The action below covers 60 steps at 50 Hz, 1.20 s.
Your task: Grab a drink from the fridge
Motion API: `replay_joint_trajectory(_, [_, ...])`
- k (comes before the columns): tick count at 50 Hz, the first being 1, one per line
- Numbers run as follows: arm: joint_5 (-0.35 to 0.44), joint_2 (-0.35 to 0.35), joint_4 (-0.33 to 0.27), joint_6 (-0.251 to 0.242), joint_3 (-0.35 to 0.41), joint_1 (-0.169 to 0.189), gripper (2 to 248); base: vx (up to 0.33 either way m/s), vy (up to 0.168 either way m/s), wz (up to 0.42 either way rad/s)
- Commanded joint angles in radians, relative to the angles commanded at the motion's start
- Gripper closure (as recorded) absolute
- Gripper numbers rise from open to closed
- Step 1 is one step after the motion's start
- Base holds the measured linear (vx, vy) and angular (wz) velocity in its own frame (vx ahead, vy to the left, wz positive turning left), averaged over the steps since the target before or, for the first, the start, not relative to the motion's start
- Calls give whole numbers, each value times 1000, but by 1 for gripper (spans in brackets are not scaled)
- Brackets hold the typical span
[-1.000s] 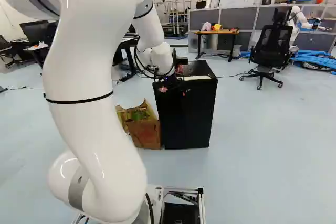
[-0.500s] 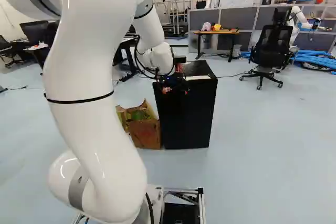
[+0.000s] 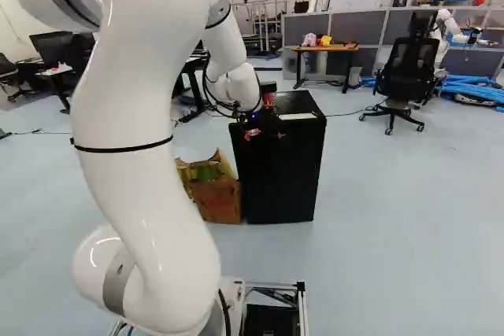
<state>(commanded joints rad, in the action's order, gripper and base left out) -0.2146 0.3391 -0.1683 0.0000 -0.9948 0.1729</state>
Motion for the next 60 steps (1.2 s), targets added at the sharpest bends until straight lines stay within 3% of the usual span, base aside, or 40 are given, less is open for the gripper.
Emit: replay_joint_trajectory(60, [51, 5, 0, 0, -6, -4, 3, 0, 0, 0])
